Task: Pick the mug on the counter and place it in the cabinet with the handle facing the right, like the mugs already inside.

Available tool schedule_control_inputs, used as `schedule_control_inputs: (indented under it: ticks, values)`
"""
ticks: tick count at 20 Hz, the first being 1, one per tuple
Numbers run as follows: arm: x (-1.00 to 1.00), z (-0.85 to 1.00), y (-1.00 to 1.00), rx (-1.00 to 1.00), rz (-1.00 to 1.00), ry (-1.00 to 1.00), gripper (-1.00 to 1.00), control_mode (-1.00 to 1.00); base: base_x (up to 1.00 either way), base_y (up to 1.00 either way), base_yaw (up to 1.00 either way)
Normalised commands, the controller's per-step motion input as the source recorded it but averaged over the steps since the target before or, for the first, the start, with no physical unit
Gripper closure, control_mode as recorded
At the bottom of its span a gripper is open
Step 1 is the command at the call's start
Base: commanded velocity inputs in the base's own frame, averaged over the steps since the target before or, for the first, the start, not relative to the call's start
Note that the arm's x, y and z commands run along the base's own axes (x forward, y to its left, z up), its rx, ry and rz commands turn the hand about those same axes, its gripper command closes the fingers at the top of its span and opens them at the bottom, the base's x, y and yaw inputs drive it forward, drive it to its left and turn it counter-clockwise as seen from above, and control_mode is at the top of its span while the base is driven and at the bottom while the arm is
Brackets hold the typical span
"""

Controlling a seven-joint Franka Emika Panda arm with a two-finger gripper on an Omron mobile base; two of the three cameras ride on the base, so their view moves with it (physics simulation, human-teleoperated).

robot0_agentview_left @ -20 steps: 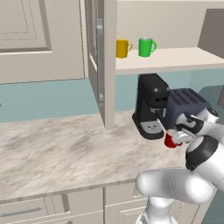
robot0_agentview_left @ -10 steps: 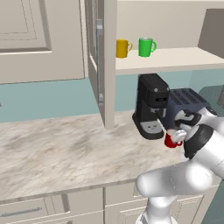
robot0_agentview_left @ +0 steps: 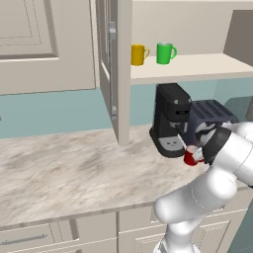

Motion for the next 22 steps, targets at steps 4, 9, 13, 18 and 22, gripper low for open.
schedule_control_inputs:
  ticks: [4,9,13,18,22]
  values:
    - [0.18,-0.13,0.00,0.03,0.04,0.00,1.00,-1.00,0.00,0.00,0.00]
    - [0.03,-0.04,0.00,0.05,0.04,0.00,1.00,-1.00,0.00,0.00,0.00]
    - [0.01,-0.02,0.00,0.06,0.05,0.00,1.00,-1.00,0.00,0.00,0.00]
    - [0.00,0.00,0.10,0.02,0.02,-0.02,1.00,-1.00,0.00,0.00,0.00]
    - [-0.10,0.06,0.41,0.00,0.02,-0.10,1.00,-1.00,0.00,0.00,0.00]
